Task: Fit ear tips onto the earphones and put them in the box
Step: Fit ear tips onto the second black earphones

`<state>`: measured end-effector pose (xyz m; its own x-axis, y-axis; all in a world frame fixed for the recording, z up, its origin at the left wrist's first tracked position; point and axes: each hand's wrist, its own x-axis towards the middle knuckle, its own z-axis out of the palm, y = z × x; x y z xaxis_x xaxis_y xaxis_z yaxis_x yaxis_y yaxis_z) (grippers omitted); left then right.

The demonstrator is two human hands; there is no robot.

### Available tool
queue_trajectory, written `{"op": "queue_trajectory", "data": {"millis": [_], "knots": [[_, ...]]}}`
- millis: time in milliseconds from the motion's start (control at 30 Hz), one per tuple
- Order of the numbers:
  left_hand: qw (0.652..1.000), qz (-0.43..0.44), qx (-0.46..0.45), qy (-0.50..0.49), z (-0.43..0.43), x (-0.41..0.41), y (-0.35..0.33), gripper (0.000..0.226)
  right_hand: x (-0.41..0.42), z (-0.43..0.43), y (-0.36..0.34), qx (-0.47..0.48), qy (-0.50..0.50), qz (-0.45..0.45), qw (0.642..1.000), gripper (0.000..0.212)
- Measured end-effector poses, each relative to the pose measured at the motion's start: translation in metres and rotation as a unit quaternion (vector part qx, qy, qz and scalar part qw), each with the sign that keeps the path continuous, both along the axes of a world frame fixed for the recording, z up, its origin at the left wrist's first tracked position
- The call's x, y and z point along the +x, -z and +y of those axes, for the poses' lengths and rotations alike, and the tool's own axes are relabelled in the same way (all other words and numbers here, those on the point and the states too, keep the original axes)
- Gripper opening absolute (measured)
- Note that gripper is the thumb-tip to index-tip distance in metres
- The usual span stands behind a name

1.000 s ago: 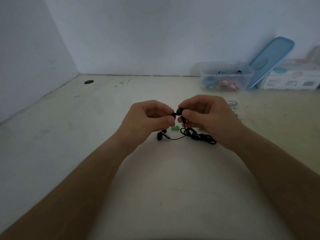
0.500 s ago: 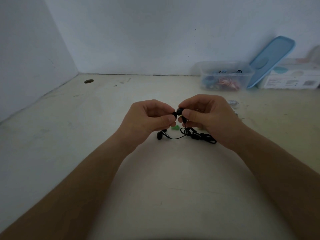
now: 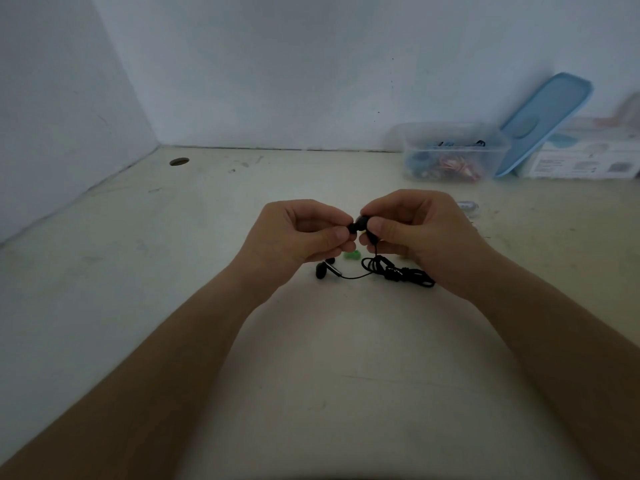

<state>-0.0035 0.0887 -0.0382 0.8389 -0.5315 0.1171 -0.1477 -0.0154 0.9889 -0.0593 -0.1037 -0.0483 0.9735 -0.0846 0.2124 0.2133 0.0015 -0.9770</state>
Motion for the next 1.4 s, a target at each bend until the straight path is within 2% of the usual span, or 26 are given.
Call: {"op": "queue_trajectory", "data": {"millis": [667, 1200, 1400], "knots": [[1.000, -0.017, 0.006, 0.017, 0.0002, 0.0004, 0.0018, 0.015, -0.0003, 0.0005, 0.0017, -0.005, -0.016, 0.021, 1.000, 0.014], [1.000, -0.002, 0.002, -0.020, -0.0035, -0.0011, 0.0027, 0.012, -0.0018, 0.0044, 0.0007, -0.061, 0.032, -0.043, 0.997, 0.012], [1.000, 0.005, 0.000, 0.000, -0.0026, -0.0013, 0.0008, 0.014, -0.0002, 0.0006, 0.0012, -0.011, -0.013, 0.006, 1.000, 0.016]]}}
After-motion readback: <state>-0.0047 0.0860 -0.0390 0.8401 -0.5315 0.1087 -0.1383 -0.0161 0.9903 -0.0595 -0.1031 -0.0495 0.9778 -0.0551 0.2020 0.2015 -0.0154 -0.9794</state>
